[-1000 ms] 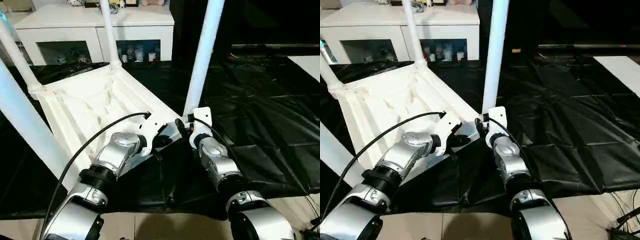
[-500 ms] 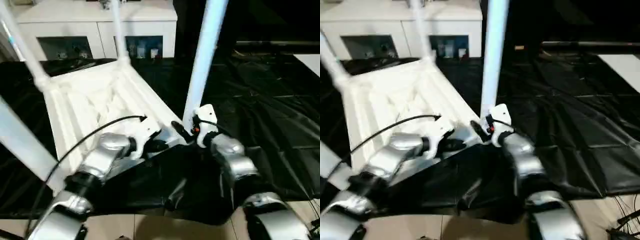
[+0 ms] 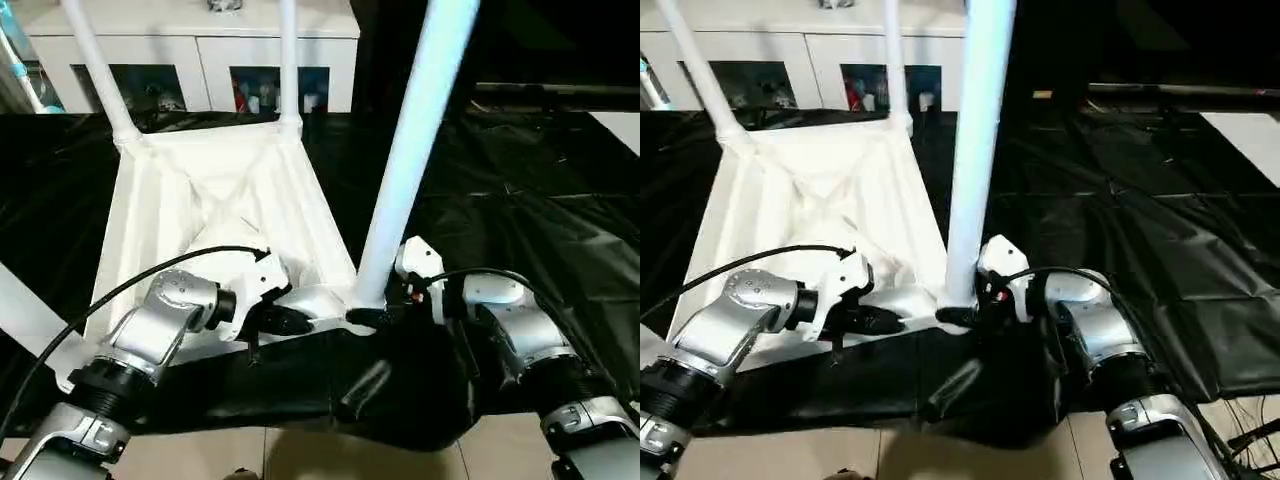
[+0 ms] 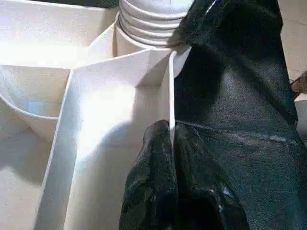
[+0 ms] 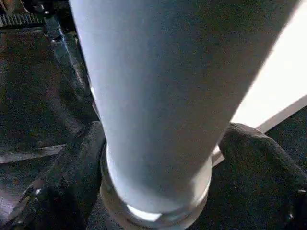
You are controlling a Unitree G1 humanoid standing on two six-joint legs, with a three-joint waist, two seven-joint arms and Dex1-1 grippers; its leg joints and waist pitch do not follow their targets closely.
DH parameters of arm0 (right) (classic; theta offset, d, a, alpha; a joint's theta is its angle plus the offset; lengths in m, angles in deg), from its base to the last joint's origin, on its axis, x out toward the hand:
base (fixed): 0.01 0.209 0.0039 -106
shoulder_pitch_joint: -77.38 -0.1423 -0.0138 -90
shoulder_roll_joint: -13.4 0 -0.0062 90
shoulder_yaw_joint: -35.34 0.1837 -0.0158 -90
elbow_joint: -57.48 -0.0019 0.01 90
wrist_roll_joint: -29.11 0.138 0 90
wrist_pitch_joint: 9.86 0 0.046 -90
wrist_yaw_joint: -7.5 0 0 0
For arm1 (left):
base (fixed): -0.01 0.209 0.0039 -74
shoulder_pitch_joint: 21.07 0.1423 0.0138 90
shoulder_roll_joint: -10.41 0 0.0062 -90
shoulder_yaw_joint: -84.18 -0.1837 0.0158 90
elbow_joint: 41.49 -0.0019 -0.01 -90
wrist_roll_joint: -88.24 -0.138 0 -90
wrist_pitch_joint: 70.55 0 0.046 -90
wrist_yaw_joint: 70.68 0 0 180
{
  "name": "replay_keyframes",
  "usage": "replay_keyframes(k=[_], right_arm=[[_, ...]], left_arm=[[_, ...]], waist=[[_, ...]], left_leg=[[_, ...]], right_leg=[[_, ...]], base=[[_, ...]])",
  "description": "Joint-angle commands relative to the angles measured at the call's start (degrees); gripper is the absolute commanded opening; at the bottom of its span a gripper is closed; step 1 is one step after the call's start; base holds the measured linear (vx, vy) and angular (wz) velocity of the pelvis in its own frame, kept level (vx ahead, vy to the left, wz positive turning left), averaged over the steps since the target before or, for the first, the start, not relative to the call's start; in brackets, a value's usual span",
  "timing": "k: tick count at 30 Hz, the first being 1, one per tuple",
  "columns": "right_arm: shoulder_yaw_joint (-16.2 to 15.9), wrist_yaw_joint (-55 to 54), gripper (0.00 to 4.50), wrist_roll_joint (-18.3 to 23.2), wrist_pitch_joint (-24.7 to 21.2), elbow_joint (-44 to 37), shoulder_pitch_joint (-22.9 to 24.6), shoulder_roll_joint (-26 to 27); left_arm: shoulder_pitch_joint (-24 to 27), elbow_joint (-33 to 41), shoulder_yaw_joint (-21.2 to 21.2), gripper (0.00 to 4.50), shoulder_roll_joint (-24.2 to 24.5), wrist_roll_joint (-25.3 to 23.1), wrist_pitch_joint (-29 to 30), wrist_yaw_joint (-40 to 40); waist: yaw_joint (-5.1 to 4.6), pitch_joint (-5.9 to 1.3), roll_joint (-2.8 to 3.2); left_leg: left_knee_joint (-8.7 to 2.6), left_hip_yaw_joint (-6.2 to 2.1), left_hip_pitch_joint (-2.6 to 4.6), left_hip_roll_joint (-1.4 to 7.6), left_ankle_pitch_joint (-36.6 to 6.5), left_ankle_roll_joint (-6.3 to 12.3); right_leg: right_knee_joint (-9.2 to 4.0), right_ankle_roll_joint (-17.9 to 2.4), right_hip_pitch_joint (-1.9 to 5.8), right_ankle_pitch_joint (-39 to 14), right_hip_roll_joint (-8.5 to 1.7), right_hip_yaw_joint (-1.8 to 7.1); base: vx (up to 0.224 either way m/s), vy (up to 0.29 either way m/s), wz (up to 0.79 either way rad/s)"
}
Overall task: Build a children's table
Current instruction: Rotate leg to tighten
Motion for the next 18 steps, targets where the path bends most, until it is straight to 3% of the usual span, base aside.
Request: replay_keyframes(k=[1,4,11,18], right_arm=[[0.19,0.8,3.64,0.86,-1.16,-0.39,-1.2,-0.81],[-0.29,1.65,3.32,-0.03,-1.74,0.24,-1.34,-0.76],[0.09,1.61,2.77,0.09,-2.05,0.93,-1.58,-0.43],[0.13,1.82,2.69,-0.33,-2.04,1.65,-1.67,-0.4]], left_arm=[[0.96,0.57,-3.13,0.0,0.1,-0.02,1.46,3.13],[0.72,0.57,-3.06,0.0,-0.08,-0.08,1.87,3.11],[0.5,0.34,-3.0,0.0,-0.05,-0.13,1.9,2.93],[0.38,0.14,-3.16,0.0,-0.01,-0.32,2.11,3.06]], waist=[[-0.26,-3.38,-0.54],[-0.22,-3.48,-0.51],[-0.18,-3.51,-0.49],[-0.17,-3.59,-0.55]], left_leg=[[-4.03,0.34,1.14,0.87,-12.54,3.19],[-3.82,0.38,1.09,0.83,-10.71,3.89],[-3.79,0.35,1.12,0.83,-10.98,3.66],[-3.65,0.36,1.11,0.8,-10.28,3.96]], right_leg=[[-3.52,-14.06,2.42,-6.46,-1.64,1.37],[-3.25,-14.74,2.48,-3.85,-1.6,1.28],[-3.28,-14.65,2.55,-4.82,-1.69,1.28],[-3.12,-15.02,2.61,-3.82,-1.68,1.24]], base=[[0.0,0.0,0.0],[0.0,0.0,0.0],[0.0,0.0,0.0],[0.0,0.0,0.0]])
